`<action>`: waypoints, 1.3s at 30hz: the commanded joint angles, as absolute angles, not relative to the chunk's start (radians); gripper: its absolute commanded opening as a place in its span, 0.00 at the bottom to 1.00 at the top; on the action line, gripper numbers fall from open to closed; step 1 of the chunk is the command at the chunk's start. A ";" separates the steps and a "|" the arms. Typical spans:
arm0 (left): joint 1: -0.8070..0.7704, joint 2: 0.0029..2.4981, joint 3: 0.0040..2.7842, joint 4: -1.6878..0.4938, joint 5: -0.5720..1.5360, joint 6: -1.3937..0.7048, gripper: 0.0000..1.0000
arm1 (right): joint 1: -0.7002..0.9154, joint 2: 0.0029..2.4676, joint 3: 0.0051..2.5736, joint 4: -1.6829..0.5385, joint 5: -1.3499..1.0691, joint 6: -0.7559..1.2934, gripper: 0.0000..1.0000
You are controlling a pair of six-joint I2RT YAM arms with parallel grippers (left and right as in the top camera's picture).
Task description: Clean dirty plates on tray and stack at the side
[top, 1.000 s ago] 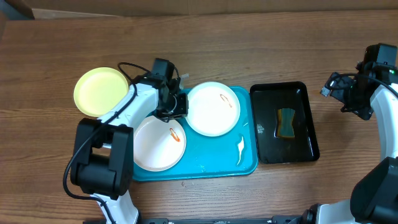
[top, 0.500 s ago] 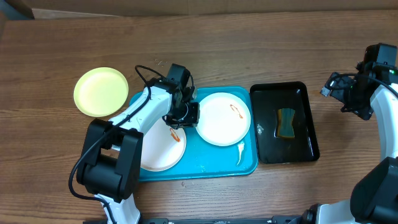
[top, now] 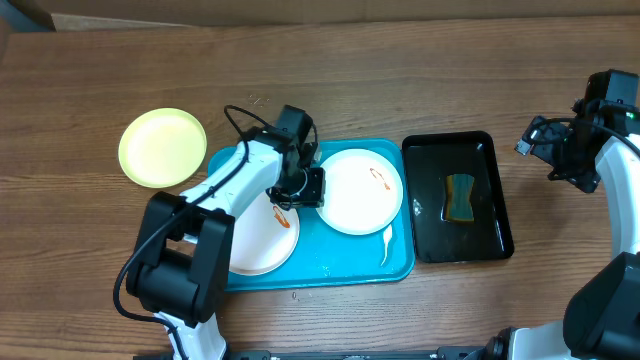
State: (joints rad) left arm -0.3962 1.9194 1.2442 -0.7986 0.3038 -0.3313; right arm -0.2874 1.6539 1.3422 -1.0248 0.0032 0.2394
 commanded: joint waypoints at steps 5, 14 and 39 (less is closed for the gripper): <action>-0.455 1.926 1.258 -0.764 0.189 -0.402 0.31 | -0.290 1.636 1.349 -1.023 -0.002 0.242 1.00; -0.459 1.926 1.258 -0.759 0.110 -0.404 0.15 | -0.290 1.634 1.350 -0.904 -0.163 0.243 1.00; -0.458 1.926 1.259 -0.754 0.024 -0.336 0.11 | 0.100 1.631 1.320 -1.256 0.016 0.323 0.77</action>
